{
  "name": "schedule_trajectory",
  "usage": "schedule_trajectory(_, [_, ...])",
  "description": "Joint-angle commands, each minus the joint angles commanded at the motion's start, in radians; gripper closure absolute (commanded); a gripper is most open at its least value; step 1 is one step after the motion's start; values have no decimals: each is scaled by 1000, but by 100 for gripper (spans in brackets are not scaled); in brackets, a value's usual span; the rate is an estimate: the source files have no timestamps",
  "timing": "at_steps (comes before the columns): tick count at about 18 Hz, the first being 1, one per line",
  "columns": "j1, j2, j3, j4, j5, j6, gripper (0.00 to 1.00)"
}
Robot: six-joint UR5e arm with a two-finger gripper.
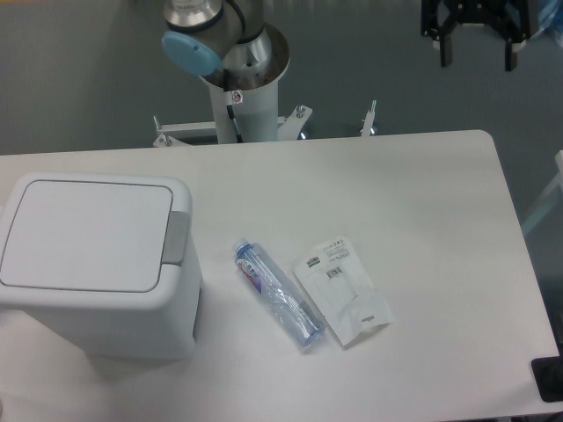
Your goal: Open the trash can
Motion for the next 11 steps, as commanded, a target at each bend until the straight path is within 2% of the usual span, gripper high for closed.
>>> schedule_trajectory(3, [-66,-9,14,8,-24,-249,0])
schedule_trajectory(7, [-129,1,3,8,-26,-424,0])
schedule_trajectory(11, [-253,-3,-15,8,-25,-693,0])
